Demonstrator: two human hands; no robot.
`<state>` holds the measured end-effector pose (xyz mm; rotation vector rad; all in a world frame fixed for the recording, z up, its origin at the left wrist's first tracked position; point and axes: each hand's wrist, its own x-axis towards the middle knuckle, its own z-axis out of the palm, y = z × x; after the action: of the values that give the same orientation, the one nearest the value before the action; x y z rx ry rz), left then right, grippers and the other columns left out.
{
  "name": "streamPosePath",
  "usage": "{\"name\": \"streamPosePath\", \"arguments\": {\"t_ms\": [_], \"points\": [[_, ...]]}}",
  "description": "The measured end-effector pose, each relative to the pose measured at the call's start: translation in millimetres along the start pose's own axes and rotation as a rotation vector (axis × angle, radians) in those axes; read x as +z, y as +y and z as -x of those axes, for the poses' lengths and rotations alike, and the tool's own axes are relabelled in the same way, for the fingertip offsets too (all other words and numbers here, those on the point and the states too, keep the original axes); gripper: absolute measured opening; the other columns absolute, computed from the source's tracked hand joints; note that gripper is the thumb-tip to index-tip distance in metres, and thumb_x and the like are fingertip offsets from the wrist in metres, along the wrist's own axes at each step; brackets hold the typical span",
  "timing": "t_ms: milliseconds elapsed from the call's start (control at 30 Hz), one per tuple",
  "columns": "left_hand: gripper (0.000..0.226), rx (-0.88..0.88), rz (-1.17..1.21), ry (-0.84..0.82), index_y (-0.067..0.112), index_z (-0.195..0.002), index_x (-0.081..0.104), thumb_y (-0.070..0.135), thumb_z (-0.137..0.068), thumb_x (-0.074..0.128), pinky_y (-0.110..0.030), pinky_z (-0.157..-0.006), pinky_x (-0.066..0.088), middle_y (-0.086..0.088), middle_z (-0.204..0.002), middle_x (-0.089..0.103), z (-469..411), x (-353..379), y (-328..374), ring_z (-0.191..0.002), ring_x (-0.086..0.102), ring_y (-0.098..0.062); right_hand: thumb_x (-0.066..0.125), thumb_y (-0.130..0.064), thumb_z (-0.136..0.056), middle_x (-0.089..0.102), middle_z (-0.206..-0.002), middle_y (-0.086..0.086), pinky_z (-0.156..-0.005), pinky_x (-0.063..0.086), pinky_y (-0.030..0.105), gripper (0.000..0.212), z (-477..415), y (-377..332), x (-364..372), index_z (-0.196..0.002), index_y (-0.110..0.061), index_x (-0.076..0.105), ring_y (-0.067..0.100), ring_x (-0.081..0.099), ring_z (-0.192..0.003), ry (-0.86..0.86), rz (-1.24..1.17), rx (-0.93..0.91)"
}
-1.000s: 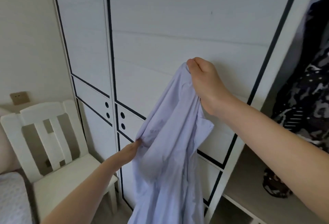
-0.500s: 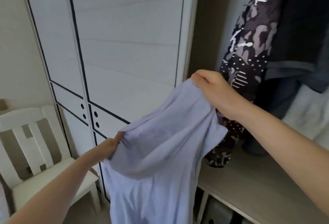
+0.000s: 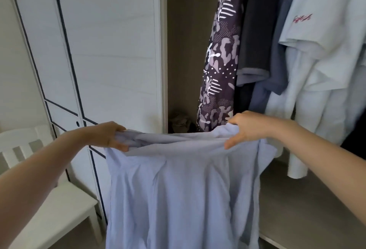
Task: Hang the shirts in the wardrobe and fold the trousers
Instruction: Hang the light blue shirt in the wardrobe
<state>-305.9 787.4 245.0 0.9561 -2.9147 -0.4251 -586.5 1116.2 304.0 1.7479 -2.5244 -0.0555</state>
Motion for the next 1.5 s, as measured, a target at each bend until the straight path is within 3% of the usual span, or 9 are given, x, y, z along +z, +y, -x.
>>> {"name": "streamPosePath", "arguments": {"t_ms": [233, 467, 600, 900, 1100, 1200, 1300, 1400, 1500], "points": [[0.041, -0.041, -0.212, 0.201, 0.008, -0.076, 0.059, 0.045, -0.075, 0.077, -0.025, -0.055, 0.033, -0.005, -0.073, 0.055, -4.3, -6.3, 38.4, -0.07, 0.049, -0.02, 0.073, -0.044, -0.08, 0.05, -0.067, -0.001, -0.056, 0.033, 0.031, 0.044, 9.5, 35.0, 11.6, -0.064, -0.018, 0.042, 0.022, 0.055, -0.069, 0.224, -0.075, 0.089], [0.016, 0.064, 0.644, 0.394, 0.002, -0.09, 0.058, 0.016, -0.086, 0.064, -0.028, -0.056, 0.034, -0.008, -0.071, 0.049, -8.8, -13.8, 63.8, -0.062, 0.04, -0.019, 0.065, -0.026, -0.091, 0.063, -0.097, 0.002, -0.076, 0.043, 0.032, 0.021, 14.3, 58.0, -0.3, -0.11, -0.015, 0.066, 0.02, 0.057, -0.088, 0.589, -0.57, 0.226], [0.015, 0.055, 0.634, 0.423, 0.008, -0.081, 0.047, 0.022, -0.076, 0.048, -0.03, -0.059, 0.033, -0.008, -0.071, 0.049, -17.5, -23.3, 91.9, -0.065, 0.041, -0.021, 0.057, -0.027, -0.092, 0.059, -0.098, 0.004, -0.075, 0.04, 0.031, 0.019, 13.9, 67.5, -6.4, -0.104, -0.013, 0.059, 0.025, 0.057, -0.091, 0.708, -0.671, 0.327], [0.061, 0.323, 0.6, 0.093, 0.026, -0.12, 0.047, 0.044, -0.073, 0.081, -0.029, -0.083, 0.055, 0.005, -0.114, 0.06, -24.8, -21.7, 117.8, -0.105, 0.061, -0.013, 0.05, -0.015, -0.095, 0.042, -0.07, -0.001, -0.046, 0.027, 0.023, 0.008, 38.1, 78.8, -15.5, -0.098, -0.012, 0.043, 0.012, 0.036, -0.052, 0.798, -0.8, 0.387], [0.038, 0.234, 0.04, 0.417, 0.028, -0.111, 0.056, 0.035, -0.08, 0.078, -0.018, -0.07, 0.045, 0.008, -0.096, 0.061, -33.2, -20.8, 140.7, -0.084, 0.059, -0.013, 0.047, -0.006, -0.094, 0.056, -0.094, -0.003, -0.061, 0.039, 0.028, 0.021, 44.2, 80.6, -16.5, -0.111, -0.019, 0.049, 0.017, 0.052, -0.075, 0.8, -0.676, 0.346], [0.021, 0.163, 0.166, 0.469, 0.014, -0.087, 0.069, 0.034, -0.084, 0.075, -0.018, -0.056, 0.04, 0.002, -0.077, 0.064, -33.1, -26.4, 145.2, -0.069, 0.057, -0.013, 0.043, 0.003, -0.09, 0.059, -0.103, -0.006, -0.078, 0.043, 0.029, 0.041, 47.0, 85.6, -9.5, -0.117, -0.022, 0.06, 0.02, 0.056, -0.093, 0.803, -0.572, 0.375], [0.019, 0.171, 0.52, 0.44, 0.012, -0.088, 0.07, 0.03, -0.083, 0.076, -0.023, -0.062, 0.046, -0.005, -0.084, 0.067, -29.7, -31.1, 146.2, -0.077, 0.062, -0.018, 0.043, 0.003, -0.087, 0.06, -0.081, 0.0, -0.062, 0.039, 0.028, 0.028, 50.0, 86.8, -3.4, -0.086, -0.014, 0.064, 0.026, 0.058, -0.082, 0.701, -0.571, 0.462], [0.058, 0.278, 0.932, 0.278, 0.016, -0.109, 0.069, 0.049, -0.064, 0.085, -0.033, -0.076, 0.056, -0.005, -0.099, 0.074, -20.4, -37.9, 148.3, -0.093, 0.071, -0.026, 0.051, -0.01, -0.089, 0.053, -0.069, 0.004, -0.058, 0.029, 0.031, 0.021, 52.6, 83.1, 1.7, -0.069, -0.011, 0.047, 0.032, 0.055, -0.074, 0.615, -0.614, 0.472], [0.085, 0.264, 1.018, 0.175, 0.018, -0.118, 0.066, 0.055, -0.045, 0.09, -0.044, -0.088, 0.056, -0.006, -0.11, 0.073, -23.9, -44.0, 146.6, -0.101, 0.07, -0.029, 0.051, -0.046, -0.093, 0.058, -0.089, -0.003, -0.069, 0.037, 0.031, 0.031, 53.5, 74.6, 1.8, -0.091, -0.015, 0.055, 0.021, 0.056, -0.089, 0.55, -0.676, 0.476]]}}
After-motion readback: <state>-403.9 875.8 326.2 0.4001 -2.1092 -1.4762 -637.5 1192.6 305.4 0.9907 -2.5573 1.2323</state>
